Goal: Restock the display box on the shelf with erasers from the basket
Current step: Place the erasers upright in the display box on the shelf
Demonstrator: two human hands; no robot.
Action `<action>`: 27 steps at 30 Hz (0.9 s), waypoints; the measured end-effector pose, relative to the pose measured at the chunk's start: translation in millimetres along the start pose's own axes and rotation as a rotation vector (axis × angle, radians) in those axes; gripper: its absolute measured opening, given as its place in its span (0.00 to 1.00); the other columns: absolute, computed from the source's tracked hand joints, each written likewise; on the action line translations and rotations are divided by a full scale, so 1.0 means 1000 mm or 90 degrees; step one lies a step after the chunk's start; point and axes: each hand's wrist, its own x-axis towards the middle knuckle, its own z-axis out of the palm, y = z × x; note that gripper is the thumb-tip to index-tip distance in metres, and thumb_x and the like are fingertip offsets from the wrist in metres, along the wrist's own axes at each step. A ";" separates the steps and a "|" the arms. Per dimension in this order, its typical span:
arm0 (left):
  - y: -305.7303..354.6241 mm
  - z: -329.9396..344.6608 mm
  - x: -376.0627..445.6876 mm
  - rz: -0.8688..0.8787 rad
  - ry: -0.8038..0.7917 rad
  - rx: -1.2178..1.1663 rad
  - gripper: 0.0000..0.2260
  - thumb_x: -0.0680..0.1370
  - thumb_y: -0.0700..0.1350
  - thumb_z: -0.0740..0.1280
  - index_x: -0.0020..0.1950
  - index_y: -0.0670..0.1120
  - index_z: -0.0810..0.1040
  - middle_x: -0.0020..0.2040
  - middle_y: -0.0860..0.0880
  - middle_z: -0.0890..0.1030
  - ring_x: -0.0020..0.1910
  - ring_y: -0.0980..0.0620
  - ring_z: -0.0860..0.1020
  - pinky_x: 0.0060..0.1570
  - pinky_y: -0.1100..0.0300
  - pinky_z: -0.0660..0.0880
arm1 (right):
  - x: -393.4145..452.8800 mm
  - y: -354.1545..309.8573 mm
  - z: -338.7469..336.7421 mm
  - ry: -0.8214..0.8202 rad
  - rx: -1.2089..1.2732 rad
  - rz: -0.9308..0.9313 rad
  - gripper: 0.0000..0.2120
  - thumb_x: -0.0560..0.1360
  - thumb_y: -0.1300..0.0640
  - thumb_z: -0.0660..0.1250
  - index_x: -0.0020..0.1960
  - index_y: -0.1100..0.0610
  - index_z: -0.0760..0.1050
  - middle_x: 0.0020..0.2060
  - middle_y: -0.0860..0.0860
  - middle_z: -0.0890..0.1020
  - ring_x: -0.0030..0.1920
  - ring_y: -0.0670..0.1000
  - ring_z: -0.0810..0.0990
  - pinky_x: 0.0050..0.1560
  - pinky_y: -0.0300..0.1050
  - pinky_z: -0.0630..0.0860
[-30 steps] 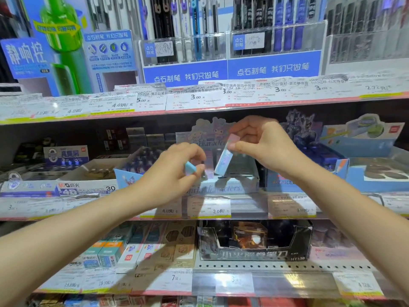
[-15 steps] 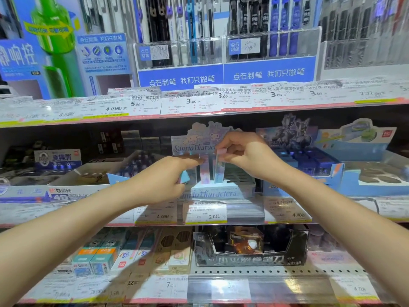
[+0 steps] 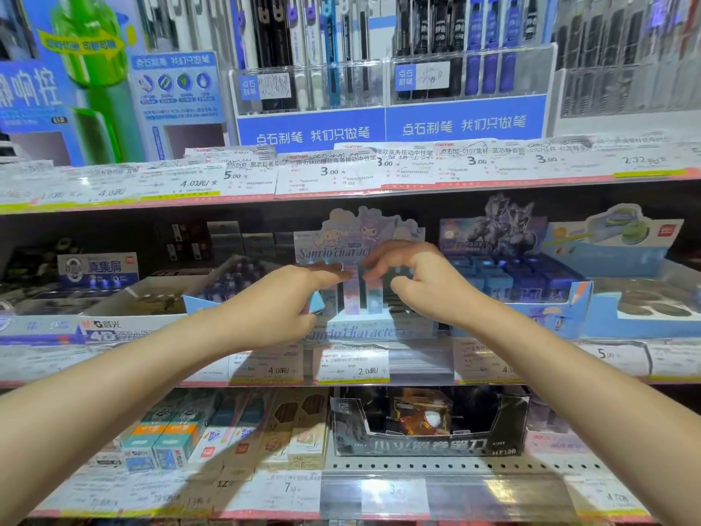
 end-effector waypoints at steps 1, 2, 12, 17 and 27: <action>-0.001 0.000 0.000 0.000 -0.002 -0.014 0.30 0.72 0.34 0.60 0.73 0.53 0.63 0.63 0.47 0.79 0.34 0.58 0.76 0.44 0.65 0.71 | 0.000 -0.002 -0.002 -0.003 -0.006 0.003 0.20 0.61 0.68 0.54 0.43 0.61 0.82 0.50 0.55 0.81 0.54 0.51 0.77 0.56 0.29 0.68; -0.001 -0.001 0.000 -0.002 -0.004 -0.038 0.30 0.72 0.34 0.59 0.73 0.53 0.64 0.62 0.46 0.79 0.38 0.55 0.78 0.48 0.60 0.75 | 0.000 -0.005 -0.003 -0.008 -0.014 0.007 0.20 0.62 0.68 0.54 0.44 0.61 0.82 0.52 0.55 0.81 0.55 0.51 0.76 0.55 0.28 0.67; 0.020 0.002 0.003 0.002 0.231 -0.103 0.05 0.67 0.38 0.61 0.42 0.41 0.73 0.36 0.46 0.74 0.38 0.49 0.69 0.35 0.57 0.62 | -0.020 -0.051 0.007 0.068 0.142 -0.045 0.03 0.68 0.60 0.72 0.43 0.57 0.80 0.38 0.48 0.83 0.41 0.47 0.80 0.46 0.40 0.76; 0.032 -0.001 0.007 0.016 0.219 -0.145 0.03 0.65 0.40 0.60 0.35 0.47 0.67 0.31 0.55 0.69 0.33 0.60 0.68 0.30 0.65 0.61 | -0.017 -0.050 0.010 0.041 0.179 -0.032 0.02 0.69 0.62 0.71 0.42 0.59 0.80 0.36 0.49 0.82 0.35 0.42 0.77 0.43 0.34 0.73; 0.017 0.000 0.007 0.050 0.071 0.002 0.32 0.63 0.65 0.63 0.59 0.46 0.72 0.46 0.47 0.79 0.45 0.50 0.75 0.47 0.50 0.74 | -0.015 -0.025 -0.032 0.098 0.138 -0.001 0.09 0.73 0.66 0.64 0.48 0.53 0.73 0.42 0.58 0.82 0.41 0.54 0.81 0.43 0.45 0.76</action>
